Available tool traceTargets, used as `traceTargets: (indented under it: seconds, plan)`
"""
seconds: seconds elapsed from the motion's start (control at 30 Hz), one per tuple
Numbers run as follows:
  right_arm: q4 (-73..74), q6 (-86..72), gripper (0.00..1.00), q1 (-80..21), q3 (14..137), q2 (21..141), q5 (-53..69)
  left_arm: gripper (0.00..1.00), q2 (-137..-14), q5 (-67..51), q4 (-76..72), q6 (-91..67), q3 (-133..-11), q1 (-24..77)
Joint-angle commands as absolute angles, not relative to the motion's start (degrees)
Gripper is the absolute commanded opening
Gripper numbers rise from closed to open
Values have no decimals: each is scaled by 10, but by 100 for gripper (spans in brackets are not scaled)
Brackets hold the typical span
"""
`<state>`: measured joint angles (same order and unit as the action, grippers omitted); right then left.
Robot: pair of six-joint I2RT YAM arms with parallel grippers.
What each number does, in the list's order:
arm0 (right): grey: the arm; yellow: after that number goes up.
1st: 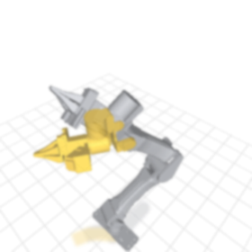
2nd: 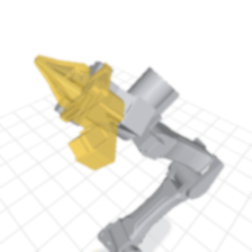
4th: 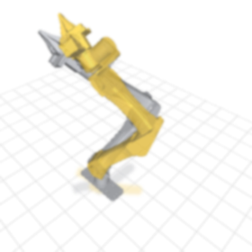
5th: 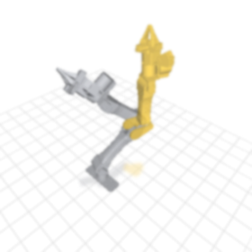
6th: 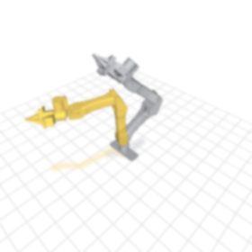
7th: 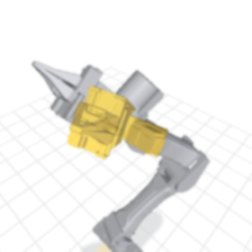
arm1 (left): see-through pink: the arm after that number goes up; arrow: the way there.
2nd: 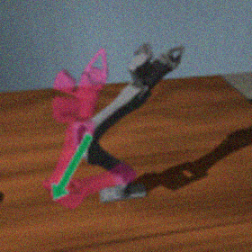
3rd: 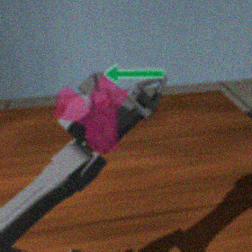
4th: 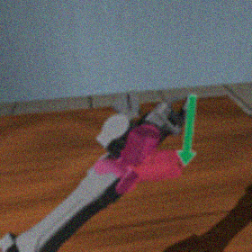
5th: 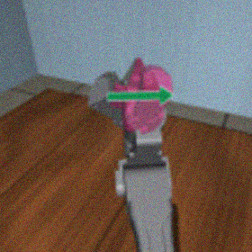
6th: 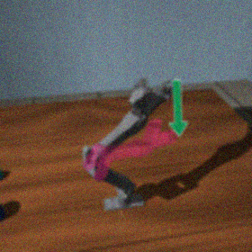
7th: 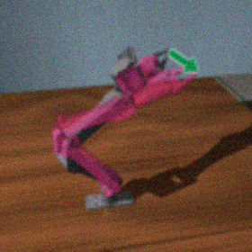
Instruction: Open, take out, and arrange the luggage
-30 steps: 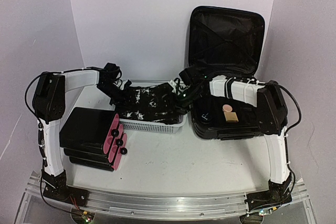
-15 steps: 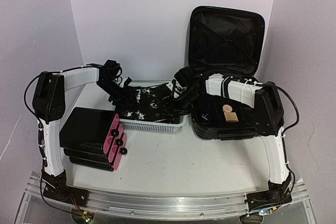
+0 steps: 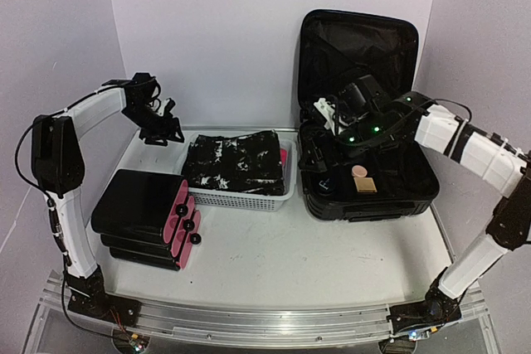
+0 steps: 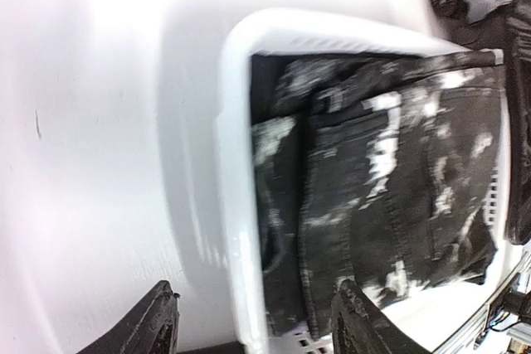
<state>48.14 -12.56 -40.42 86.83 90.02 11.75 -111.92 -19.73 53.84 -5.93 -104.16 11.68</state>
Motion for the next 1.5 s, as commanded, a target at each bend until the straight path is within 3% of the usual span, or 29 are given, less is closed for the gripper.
traceTargets:
  seconds: [0.0,0.23,0.6,0.83,1.33,1.47]
  plan:
    - [488,-105,98,-403,816,850,56,62,-1165,-228,566,-34,-1073,121]
    - [490,-108,98,-403,774,759,31,51,-1228,-204,568,-39,-1093,121]
    - [500,-97,98,-403,745,704,-30,8,-1265,-93,598,-10,-1175,95]
    - [503,-94,98,-403,744,715,-46,1,-1282,-54,605,19,-1242,20]
    - [519,-105,98,-403,756,734,-54,0,-1396,42,599,101,-1451,-64]
    - [528,-111,98,-403,761,744,-62,33,-1383,54,597,100,-1438,-64]
